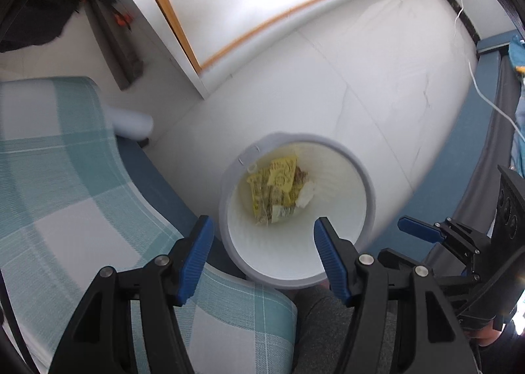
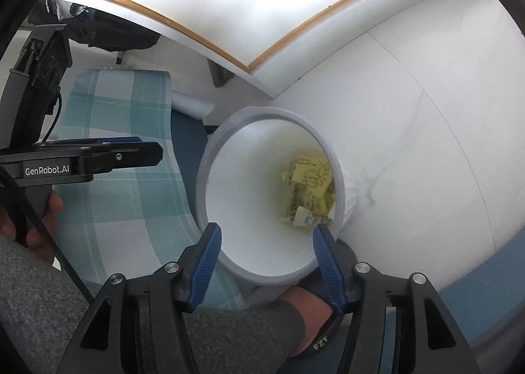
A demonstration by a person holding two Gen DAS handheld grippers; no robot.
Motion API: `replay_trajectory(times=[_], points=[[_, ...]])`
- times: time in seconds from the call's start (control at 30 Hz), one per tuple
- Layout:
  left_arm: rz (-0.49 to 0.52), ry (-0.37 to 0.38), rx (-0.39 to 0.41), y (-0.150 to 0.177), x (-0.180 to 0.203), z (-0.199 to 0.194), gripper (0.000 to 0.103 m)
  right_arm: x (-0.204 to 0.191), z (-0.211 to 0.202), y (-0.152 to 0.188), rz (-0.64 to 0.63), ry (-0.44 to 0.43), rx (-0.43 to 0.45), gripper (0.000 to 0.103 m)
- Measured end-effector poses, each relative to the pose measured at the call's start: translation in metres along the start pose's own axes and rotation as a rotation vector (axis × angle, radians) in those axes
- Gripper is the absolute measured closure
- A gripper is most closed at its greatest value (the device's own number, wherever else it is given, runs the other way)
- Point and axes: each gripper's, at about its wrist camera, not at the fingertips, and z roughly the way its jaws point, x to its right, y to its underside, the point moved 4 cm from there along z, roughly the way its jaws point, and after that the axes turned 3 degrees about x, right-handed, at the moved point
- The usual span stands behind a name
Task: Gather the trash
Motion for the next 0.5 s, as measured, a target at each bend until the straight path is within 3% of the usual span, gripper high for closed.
replay_trajectory(times=[0.27,0.5], points=[[-0.064,-0.059,0.259,0.007,-0.018,-0.069,0.043,-0.018,-0.046,-0.018,-0.038,0.022,0.122,0.04],[-0.17,-0.096,0.494,0.03,-0.046,-0.137,0.043,-0.063,-0.097,-0.032,-0.121,0.027,0.265,0.035]])
